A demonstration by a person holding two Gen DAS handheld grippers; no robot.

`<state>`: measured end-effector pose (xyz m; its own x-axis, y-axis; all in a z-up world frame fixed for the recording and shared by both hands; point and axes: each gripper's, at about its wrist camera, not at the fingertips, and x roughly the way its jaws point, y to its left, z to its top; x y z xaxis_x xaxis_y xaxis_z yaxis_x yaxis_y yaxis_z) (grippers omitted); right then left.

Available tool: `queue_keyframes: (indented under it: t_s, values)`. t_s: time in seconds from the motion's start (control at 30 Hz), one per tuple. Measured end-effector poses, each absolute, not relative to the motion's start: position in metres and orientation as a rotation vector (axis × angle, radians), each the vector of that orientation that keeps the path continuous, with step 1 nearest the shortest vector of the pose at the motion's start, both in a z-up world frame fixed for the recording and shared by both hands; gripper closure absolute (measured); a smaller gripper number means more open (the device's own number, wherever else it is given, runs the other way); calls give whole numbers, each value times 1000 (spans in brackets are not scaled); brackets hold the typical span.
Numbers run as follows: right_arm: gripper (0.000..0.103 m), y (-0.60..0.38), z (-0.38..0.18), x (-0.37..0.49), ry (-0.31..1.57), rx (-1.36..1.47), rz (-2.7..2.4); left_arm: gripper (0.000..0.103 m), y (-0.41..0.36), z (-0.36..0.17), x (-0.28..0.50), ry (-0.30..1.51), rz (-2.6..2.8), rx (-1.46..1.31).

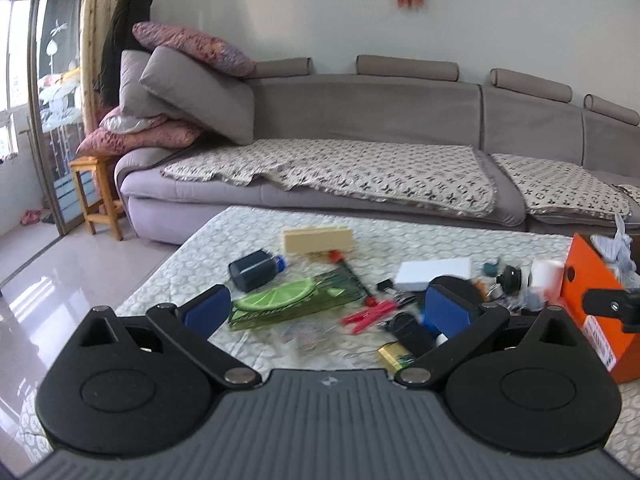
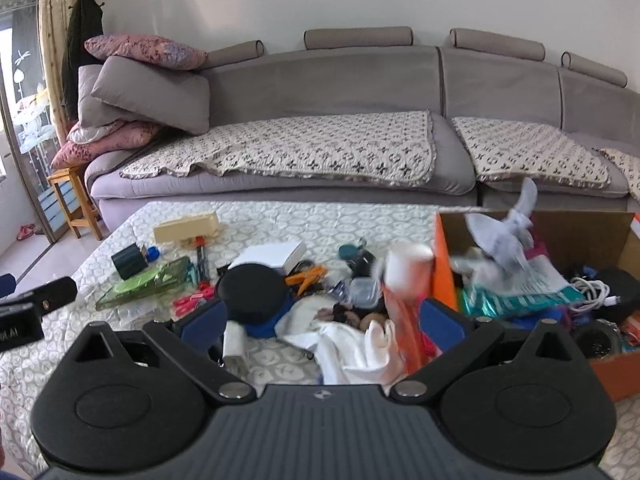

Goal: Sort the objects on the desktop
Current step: 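Move both grippers back over the cluttered table, then lower the right gripper around the white round plastic holder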

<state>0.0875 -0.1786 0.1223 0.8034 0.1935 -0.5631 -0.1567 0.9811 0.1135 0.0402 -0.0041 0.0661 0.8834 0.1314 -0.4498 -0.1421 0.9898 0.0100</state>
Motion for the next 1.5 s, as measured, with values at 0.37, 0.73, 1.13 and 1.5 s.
queue_keyframes:
  t_s: [0.37, 0.73, 1.13, 1.5]
  values:
    - [0, -162, 95, 71, 614, 36, 242, 0, 16, 49, 35, 465, 172, -7]
    - [0, -151, 67, 57, 596, -20, 262, 0, 33, 34, 46, 484, 204, -1]
    - [2, -112, 32, -11, 515, -166, 408, 0, 108, 23, 37, 498, 310, -9]
    - [24, -114, 24, 7, 562, -111, 427, 0, 110, 20, 42, 496, 319, -4]
